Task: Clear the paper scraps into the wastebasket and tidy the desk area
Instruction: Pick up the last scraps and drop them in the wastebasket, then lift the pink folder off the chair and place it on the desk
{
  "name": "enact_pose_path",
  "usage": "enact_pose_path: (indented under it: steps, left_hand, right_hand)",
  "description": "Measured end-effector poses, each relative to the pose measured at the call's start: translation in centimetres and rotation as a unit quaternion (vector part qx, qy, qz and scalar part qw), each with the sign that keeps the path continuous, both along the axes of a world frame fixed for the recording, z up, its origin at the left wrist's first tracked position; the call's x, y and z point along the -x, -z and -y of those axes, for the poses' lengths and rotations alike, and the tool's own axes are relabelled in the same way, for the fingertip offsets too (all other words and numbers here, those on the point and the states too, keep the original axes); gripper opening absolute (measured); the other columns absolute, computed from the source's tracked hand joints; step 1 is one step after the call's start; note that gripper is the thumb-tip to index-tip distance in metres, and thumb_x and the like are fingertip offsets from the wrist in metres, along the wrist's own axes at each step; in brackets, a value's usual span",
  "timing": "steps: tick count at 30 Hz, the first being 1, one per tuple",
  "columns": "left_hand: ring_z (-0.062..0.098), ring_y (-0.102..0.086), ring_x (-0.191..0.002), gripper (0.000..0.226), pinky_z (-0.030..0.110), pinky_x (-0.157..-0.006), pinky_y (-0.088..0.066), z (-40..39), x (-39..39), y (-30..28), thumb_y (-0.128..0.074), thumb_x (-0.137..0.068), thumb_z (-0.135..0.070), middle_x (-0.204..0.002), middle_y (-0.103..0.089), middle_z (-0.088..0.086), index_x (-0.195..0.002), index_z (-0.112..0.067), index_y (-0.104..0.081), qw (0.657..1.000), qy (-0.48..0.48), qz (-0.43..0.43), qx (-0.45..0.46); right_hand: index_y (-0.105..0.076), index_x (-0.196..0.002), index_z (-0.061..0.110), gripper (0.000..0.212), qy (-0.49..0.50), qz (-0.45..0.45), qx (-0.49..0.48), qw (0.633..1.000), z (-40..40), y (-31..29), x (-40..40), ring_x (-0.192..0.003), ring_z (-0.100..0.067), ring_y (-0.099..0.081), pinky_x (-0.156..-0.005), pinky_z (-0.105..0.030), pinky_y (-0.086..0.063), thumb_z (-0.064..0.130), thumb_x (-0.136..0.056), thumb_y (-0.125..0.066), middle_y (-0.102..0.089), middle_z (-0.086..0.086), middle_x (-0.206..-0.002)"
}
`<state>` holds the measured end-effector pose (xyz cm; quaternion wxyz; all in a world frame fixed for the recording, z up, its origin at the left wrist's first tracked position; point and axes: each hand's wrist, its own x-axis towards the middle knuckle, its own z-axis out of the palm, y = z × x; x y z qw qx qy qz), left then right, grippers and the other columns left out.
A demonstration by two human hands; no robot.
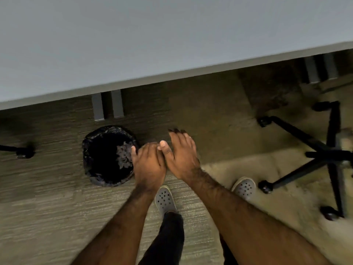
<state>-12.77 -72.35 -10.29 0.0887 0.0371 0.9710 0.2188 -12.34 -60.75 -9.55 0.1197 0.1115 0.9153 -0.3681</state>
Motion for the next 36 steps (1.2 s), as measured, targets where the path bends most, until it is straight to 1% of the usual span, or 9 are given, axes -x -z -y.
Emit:
enact_pose_path:
  steps: [4,11,16,20,23,28,30,33,36]
  left_hand:
    - [0.020,-0.058,-0.104,0.046,0.054,-0.112,-0.023,-7.4,0.3,-1.6,-0.021,-0.100,-0.036,-0.105,-0.068,0.000,-0.102,-0.017,-0.063,0.997,0.072,0.010,-0.016]
    - [0.017,-0.053,-0.116,0.046,0.047,-0.112,-0.024,-21.9,0.9,-5.3,-0.019,-0.100,-0.038,-0.119,-0.064,-0.002,-0.108,-0.020,-0.061,0.978,0.202,0.021,-0.056]
    - [0.014,-0.048,-0.123,0.038,0.041,-0.117,-0.019,-33.7,-0.1,-8.8,-0.027,-0.100,-0.034,-0.124,-0.062,0.000,-0.115,-0.020,-0.060,0.950,0.296,0.007,-0.102]
    - [0.018,-0.044,-0.130,0.039,0.041,-0.117,-0.021,-43.0,-1.7,-10.5,-0.037,-0.099,-0.033,-0.135,-0.056,0.006,-0.129,-0.015,-0.053,0.923,0.375,0.002,-0.088]
    - [0.020,-0.037,-0.137,0.049,0.043,-0.118,-0.021,-49.5,-3.4,-10.5,-0.040,-0.096,-0.037,-0.145,-0.047,0.008,-0.138,-0.013,-0.046,0.899,0.433,0.010,-0.063]
    - [0.023,-0.021,-0.145,0.063,0.042,-0.119,-0.014,-59.1,-6.4,-9.8,-0.048,-0.094,-0.038,-0.156,-0.028,0.010,-0.148,-0.013,-0.028,0.858,0.511,0.048,-0.019]
    - [0.026,-0.022,-0.143,0.064,0.042,-0.117,-0.013,-62.9,-6.7,-9.5,-0.051,-0.092,-0.035,-0.155,-0.029,0.012,-0.148,-0.011,-0.029,0.853,0.520,0.038,-0.011]
    - [0.029,-0.022,-0.143,0.063,0.045,-0.117,-0.016,-68.3,-5.9,-8.6,-0.050,-0.091,-0.032,-0.155,-0.027,0.014,-0.147,-0.011,-0.029,0.860,0.509,0.028,0.025]
    - [0.030,-0.019,-0.145,0.064,0.046,-0.117,-0.018,-72.2,-4.9,-7.5,-0.048,-0.093,-0.028,-0.158,-0.021,0.013,-0.150,-0.013,-0.023,0.859,0.503,0.049,0.077]
  right_hand:
    - [-0.042,-0.141,0.013,0.078,0.103,-0.016,0.010,0.995,-7.0,-1.8,-1.0,-0.141,-0.027,-0.025,-0.114,-0.043,-0.017,0.064,-0.089,-0.013,-0.044,-0.009,-0.145]
    - [-0.031,-0.148,0.018,0.080,0.248,-0.044,0.025,0.967,-21.0,-6.4,-3.4,-0.147,-0.018,-0.014,-0.117,-0.039,-0.011,0.066,-0.087,-0.011,-0.031,-0.003,-0.156]
    - [-0.026,-0.150,0.021,0.079,0.365,-0.058,0.025,0.929,-31.4,-9.7,-5.9,-0.147,-0.014,-0.012,-0.118,-0.039,-0.012,0.068,-0.087,-0.013,-0.027,0.001,-0.158]
    - [-0.031,-0.148,0.018,0.066,0.491,-0.088,0.041,0.866,-40.1,-11.6,-9.3,-0.144,-0.018,-0.023,-0.117,-0.044,-0.023,0.058,-0.096,-0.029,-0.033,-0.003,-0.154]
    - [-0.031,-0.148,0.016,0.059,0.574,-0.093,0.035,0.813,-45.9,-12.1,-12.8,-0.143,-0.019,-0.026,-0.116,-0.042,-0.025,0.049,-0.099,-0.035,-0.033,-0.005,-0.154]
    - [-0.026,-0.149,0.014,0.064,0.669,-0.026,0.040,0.741,-53.1,-11.2,-18.2,-0.144,-0.025,-0.021,-0.117,-0.045,-0.024,0.045,-0.097,-0.045,-0.026,-0.008,-0.157]
    - [-0.023,-0.150,0.013,0.068,0.710,0.002,0.073,0.700,-55.1,-10.4,-20.4,-0.144,-0.028,-0.022,-0.116,-0.047,-0.026,0.042,-0.095,-0.051,-0.023,-0.009,-0.158]
    - [-0.017,-0.152,0.015,0.075,0.769,0.036,0.128,0.625,-56.9,-9.7,-22.9,-0.141,-0.032,-0.029,-0.109,-0.047,-0.037,0.038,-0.093,-0.057,-0.016,-0.008,-0.159]
    - [-0.013,-0.153,0.015,0.081,0.806,0.046,0.180,0.562,-57.5,-8.9,-24.1,-0.136,-0.033,-0.036,-0.105,-0.046,-0.042,0.032,-0.091,-0.062,-0.021,-0.009,-0.158]
